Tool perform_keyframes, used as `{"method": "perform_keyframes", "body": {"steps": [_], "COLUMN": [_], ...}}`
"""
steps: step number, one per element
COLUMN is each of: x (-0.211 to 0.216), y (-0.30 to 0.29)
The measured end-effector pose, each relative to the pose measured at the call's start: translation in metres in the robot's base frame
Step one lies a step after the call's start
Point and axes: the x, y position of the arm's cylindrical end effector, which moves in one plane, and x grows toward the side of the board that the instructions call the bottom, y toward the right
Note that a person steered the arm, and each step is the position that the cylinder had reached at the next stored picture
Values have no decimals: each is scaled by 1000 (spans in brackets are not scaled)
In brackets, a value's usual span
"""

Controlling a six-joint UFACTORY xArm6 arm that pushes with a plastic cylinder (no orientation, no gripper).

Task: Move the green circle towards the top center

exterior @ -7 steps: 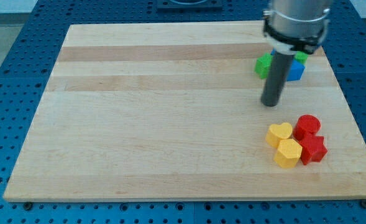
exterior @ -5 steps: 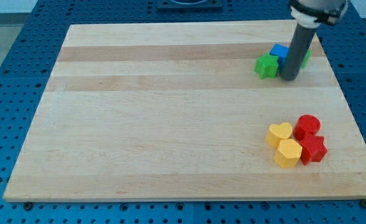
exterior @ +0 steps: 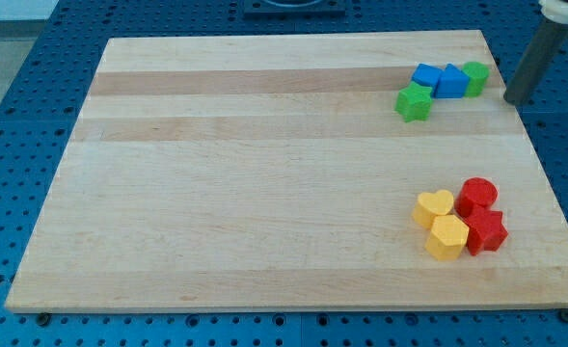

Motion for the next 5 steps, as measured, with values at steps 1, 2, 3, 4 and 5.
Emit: {"method": "perform_keyframes", "body": {"steps": [1, 2, 3, 4, 5], "x": [-33, -62, -66, -60, -37], "y": [-25, -55, -45, -1, 1]}}
